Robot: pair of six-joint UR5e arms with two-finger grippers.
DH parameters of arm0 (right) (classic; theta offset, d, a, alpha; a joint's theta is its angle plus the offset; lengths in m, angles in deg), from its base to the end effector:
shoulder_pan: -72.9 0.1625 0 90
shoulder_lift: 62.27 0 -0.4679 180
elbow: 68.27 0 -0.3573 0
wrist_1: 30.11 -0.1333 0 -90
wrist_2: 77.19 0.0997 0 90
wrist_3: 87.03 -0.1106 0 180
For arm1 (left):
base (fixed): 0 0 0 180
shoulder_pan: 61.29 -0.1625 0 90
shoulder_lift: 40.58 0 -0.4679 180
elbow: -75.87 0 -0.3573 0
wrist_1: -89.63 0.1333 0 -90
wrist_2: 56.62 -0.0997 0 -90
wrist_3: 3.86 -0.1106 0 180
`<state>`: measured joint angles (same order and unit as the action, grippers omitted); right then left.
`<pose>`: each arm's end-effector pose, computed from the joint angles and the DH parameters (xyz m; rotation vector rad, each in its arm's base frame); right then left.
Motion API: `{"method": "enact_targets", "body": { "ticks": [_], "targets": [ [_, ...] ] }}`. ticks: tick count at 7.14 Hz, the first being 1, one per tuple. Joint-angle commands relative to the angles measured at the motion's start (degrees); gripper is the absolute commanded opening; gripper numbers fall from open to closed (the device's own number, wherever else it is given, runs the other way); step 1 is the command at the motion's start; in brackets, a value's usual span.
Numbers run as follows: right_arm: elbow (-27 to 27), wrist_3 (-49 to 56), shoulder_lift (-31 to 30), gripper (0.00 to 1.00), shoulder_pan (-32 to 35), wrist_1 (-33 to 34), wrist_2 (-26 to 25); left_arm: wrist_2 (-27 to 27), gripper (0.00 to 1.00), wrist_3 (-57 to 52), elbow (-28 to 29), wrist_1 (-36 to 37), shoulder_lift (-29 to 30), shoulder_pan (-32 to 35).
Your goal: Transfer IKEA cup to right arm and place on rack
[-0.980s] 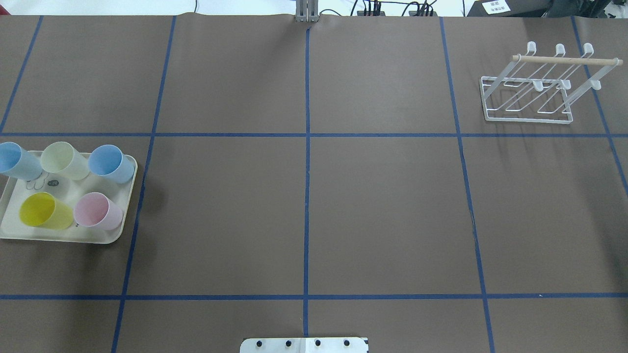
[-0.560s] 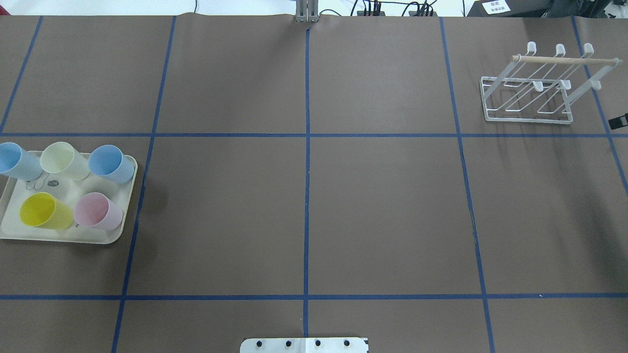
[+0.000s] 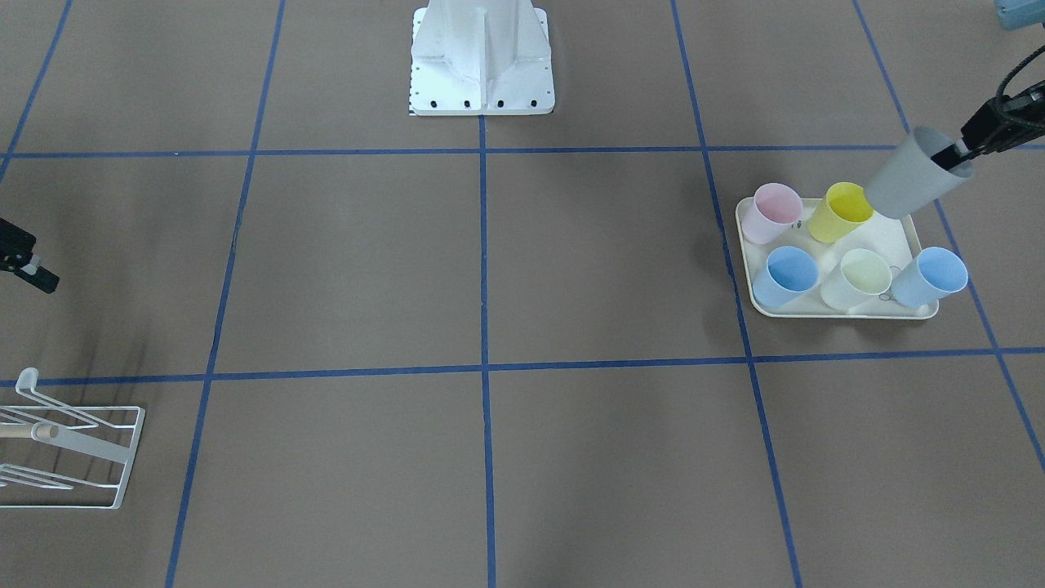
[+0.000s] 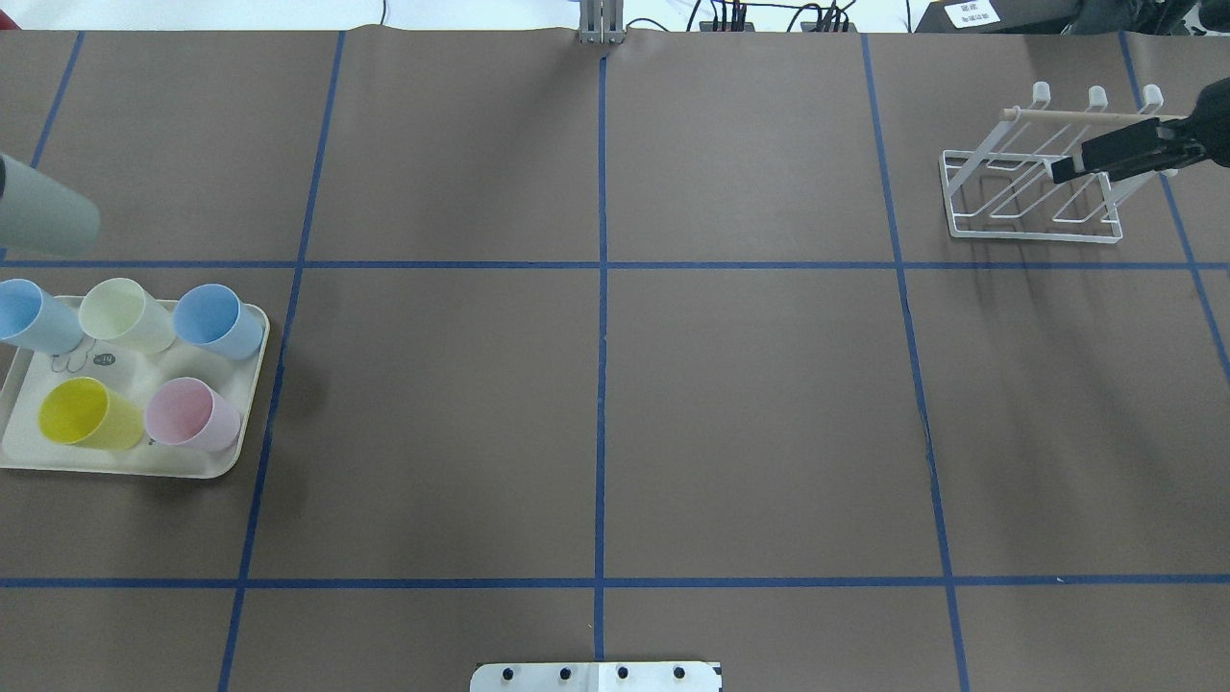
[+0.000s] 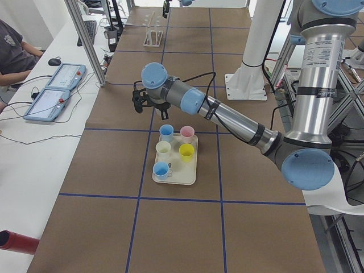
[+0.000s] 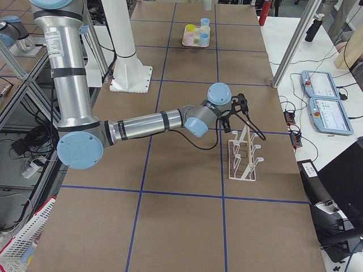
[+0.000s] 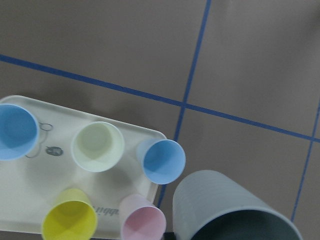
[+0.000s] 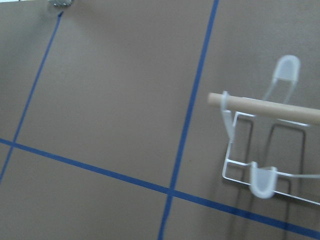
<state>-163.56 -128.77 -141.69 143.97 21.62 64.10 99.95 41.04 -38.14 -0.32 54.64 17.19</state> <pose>-0.1320 -0.5299 0.4845 0.3388 -1.1470 -0.0729 0.0613 -0.4599 0.4438 -0.1397 1.2109 -0.2132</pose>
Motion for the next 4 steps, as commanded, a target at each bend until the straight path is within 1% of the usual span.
{"method": "enact_targets", "body": {
  "ticks": [1,2,3,4],
  "targets": [
    [-0.1,-11.6,7.2,0.99,-5.2,-0.1,-0.1,4.1,0.0,14.9,0.5,-2.4,5.9,-6.3],
    [-0.2,-16.0,10.1,0.98,-7.2,-0.1,-0.2,3.1,0.0,18.5,1.2,-3.8,9.1,-8.7],
    [-0.6,-20.0,12.3,0.98,-9.2,-0.2,-1.5,3.1,0.0,19.2,2.9,-5.0,11.8,-9.3],
    [-2.4,-22.6,12.9,0.98,-12.1,-0.2,-5.0,3.3,0.0,19.9,3.5,-5.1,13.3,-12.4]
  ]
}}
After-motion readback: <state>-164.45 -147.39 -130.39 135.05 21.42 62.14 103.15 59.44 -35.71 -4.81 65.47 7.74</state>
